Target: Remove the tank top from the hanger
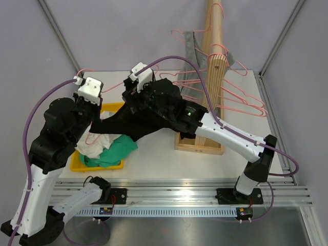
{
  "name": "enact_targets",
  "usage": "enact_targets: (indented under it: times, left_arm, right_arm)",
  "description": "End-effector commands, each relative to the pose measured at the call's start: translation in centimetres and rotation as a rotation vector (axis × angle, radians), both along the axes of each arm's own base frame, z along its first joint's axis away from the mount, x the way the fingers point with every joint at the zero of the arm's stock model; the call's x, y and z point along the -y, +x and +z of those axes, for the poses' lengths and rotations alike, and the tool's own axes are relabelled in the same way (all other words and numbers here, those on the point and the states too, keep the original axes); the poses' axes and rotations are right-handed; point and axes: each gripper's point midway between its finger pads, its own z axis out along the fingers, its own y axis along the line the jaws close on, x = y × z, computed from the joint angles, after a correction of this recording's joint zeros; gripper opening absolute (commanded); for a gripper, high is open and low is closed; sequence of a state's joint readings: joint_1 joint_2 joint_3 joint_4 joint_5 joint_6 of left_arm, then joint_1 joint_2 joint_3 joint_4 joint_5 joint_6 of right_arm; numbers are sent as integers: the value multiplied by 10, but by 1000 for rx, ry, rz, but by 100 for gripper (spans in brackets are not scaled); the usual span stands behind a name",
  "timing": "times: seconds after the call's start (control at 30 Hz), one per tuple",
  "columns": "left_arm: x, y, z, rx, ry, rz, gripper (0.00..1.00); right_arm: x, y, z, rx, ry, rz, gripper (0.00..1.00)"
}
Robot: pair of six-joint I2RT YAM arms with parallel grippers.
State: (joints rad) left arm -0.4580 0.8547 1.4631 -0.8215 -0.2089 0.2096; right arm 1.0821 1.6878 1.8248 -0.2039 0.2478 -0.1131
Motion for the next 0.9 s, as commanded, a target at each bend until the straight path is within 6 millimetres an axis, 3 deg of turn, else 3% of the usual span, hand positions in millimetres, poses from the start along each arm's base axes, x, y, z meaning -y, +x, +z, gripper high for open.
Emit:
enact_targets:
  times: [0.0,0.17,0.33,0.47,0.57,0.67,0.87]
  left_arm:
    - [5,-3,19,71,-49,-27,0]
    - [5,-5,21,84,-59,-34,0]
    - [7,-9,21,91,-70,-53,0]
    - [8,-10,18,90,-73,-61,0]
    - [8,-10,17,90,-73,-59,0]
    - [9,-10,17,89,-75,-63,0]
    - [8,-10,16,92,-72,-61,0]
  right_arm:
    - [6,8,35,83,84,-72,83]
    - [10,17,32,104,70,-124,55]
    - [6,21,29,112,59,-136,46]
    - [-1,26,23,108,55,-142,47]
    - [-5,25,23,92,72,-129,63]
    - [-6,23,23,87,88,-116,70]
    - [-13,26,13,87,43,-114,36]
